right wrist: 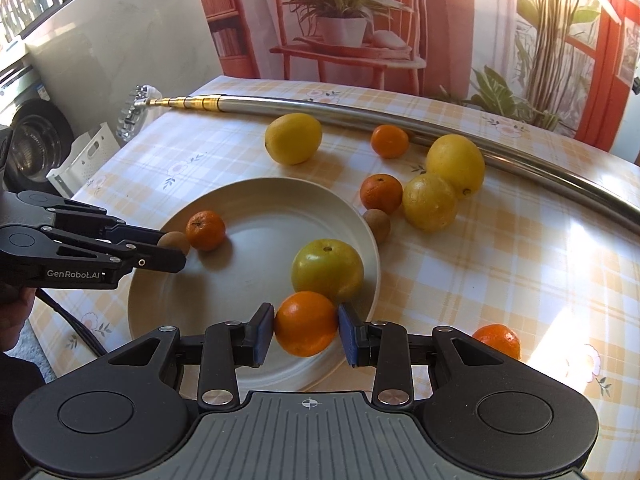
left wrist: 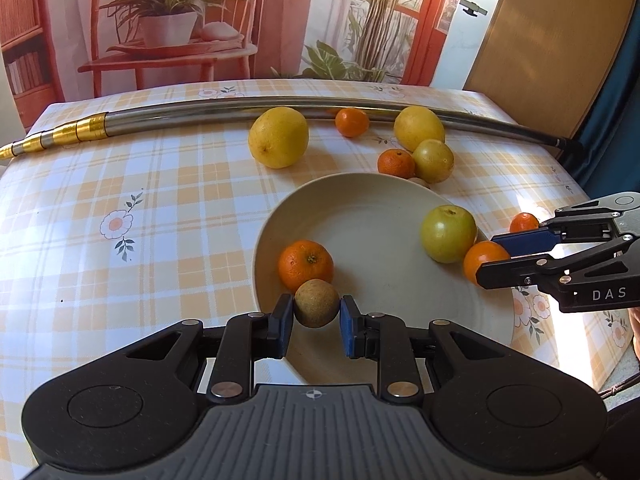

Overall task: Organize fruits
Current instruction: 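Release the kiwi into the plate with the left tool while the right tool places the orange there, then grasp a second brown kiwi with the left tool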

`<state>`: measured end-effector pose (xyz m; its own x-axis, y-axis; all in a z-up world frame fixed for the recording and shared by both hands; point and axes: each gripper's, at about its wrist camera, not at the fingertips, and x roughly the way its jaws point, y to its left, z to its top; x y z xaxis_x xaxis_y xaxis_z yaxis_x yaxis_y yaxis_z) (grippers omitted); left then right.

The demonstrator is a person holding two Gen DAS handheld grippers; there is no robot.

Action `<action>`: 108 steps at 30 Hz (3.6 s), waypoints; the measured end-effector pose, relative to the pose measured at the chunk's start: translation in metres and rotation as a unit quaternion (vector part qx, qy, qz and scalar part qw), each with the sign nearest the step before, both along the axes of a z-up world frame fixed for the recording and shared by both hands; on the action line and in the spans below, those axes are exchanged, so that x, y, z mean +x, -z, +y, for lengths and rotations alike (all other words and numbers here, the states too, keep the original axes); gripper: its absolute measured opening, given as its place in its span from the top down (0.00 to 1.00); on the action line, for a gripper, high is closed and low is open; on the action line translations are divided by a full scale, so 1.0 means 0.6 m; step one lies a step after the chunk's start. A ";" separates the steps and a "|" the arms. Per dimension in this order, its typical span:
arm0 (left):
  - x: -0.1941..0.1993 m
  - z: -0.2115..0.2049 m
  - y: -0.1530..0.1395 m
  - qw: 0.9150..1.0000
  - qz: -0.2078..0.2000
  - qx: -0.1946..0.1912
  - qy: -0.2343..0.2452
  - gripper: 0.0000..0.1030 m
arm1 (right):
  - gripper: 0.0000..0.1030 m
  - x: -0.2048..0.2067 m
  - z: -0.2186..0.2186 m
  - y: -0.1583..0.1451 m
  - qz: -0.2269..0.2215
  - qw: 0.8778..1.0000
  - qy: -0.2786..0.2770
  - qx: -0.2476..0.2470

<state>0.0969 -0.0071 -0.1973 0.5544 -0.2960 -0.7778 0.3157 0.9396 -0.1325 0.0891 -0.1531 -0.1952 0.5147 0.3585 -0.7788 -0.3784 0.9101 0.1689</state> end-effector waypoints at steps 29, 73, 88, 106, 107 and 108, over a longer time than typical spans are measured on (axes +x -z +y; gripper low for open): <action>0.045 -0.006 0.010 1.000 -0.029 0.012 -0.005 0.73 | 0.73 0.037 -0.005 -0.003 -0.022 0.999 0.027 0.003; 0.031 0.022 -0.064 0.996 -0.063 -0.048 -0.051 0.71 | 0.69 0.002 -0.138 -0.037 -0.095 0.974 0.205 0.001; 0.143 -0.085 -0.060 0.993 0.046 -0.089 0.062 0.72 | 0.68 -0.001 -0.174 -0.018 -0.086 0.969 0.232 0.017; 0.257 -0.197 0.004 0.980 0.172 -0.028 0.097 0.74 | 0.68 0.000 -0.190 -0.002 -0.078 0.968 0.235 0.038; 0.257 -0.201 0.007 0.980 0.172 -0.021 0.100 0.74 | 0.68 0.001 -0.190 -0.001 -0.078 0.968 0.235 0.039; 0.259 -0.205 0.010 0.979 0.173 -0.016 0.102 0.74 | 0.68 0.002 -0.190 -0.001 -0.078 0.968 0.235 0.039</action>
<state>0.2521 -0.1300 -0.2033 0.1851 -0.4000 -0.8976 0.4283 0.8549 -0.2927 0.0901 -0.2673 -0.1948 0.7439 0.1122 -0.6588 0.0470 0.9746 0.2191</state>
